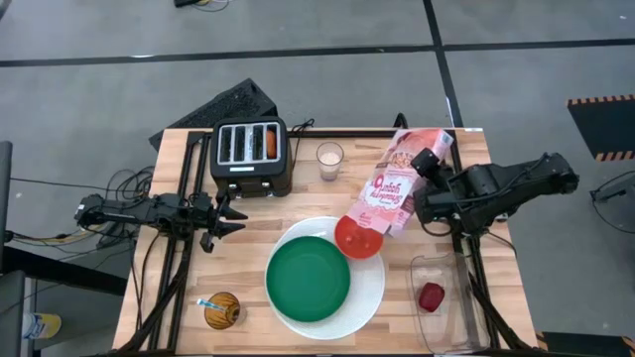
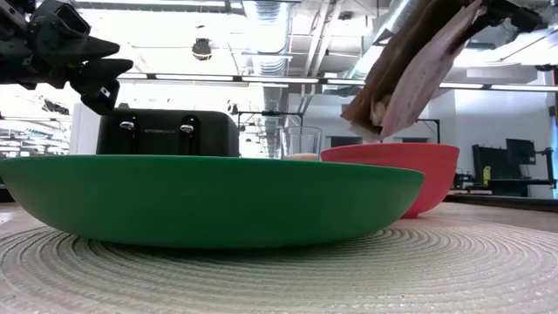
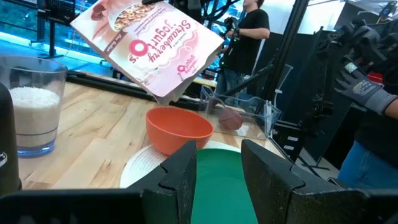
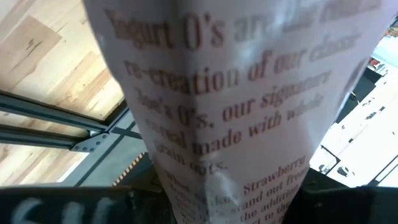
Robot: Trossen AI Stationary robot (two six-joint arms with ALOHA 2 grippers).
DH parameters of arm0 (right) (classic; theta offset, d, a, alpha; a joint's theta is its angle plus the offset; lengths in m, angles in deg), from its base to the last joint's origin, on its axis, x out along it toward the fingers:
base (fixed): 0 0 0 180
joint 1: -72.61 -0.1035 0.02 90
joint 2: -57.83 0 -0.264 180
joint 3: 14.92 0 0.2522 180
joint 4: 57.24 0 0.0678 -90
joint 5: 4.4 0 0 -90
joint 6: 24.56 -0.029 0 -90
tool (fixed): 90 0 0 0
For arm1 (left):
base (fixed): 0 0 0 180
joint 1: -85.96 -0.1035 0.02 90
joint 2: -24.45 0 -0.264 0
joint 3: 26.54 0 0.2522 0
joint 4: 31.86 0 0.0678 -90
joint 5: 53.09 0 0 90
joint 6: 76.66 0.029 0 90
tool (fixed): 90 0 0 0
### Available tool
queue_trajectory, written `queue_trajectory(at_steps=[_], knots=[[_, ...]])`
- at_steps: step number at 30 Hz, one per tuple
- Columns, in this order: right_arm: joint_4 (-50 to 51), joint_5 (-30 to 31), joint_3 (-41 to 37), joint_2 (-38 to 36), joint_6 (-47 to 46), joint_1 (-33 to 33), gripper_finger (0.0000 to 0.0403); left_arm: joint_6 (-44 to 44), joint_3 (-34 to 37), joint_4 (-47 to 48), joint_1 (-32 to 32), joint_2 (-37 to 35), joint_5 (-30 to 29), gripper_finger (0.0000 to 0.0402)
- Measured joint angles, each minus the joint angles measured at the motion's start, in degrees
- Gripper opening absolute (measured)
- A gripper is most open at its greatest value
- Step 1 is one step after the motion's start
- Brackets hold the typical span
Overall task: Arrange a breakfast setting
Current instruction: Pour the cereal into the orange bowl
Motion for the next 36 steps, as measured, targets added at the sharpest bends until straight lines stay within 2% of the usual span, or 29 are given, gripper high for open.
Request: queue_trajectory(at_steps=[16,21,32,36], knots=[[0.0,3.4,0.0,1.7,2.2,-2.9,0.0172,0.0,0.0,0.0,0.0,0.0,0.0,0.0113],[0.0,6.3,0.0,2.4,2.6,-4.2,0.0172,0.0,0.0,0.0,0.0,0.0,0.0,0.0113],[-0.2,6.0,0.0,2.4,3.0,-5.5,0.0172,0.0,0.0,0.0,0.0,0.0,0.0,0.0113],[0.0,5.8,0.0,2.4,3.0,-4.2,0.0172,0.0,0.0,0.0,0.0,0.0,0.0,0.0113]])
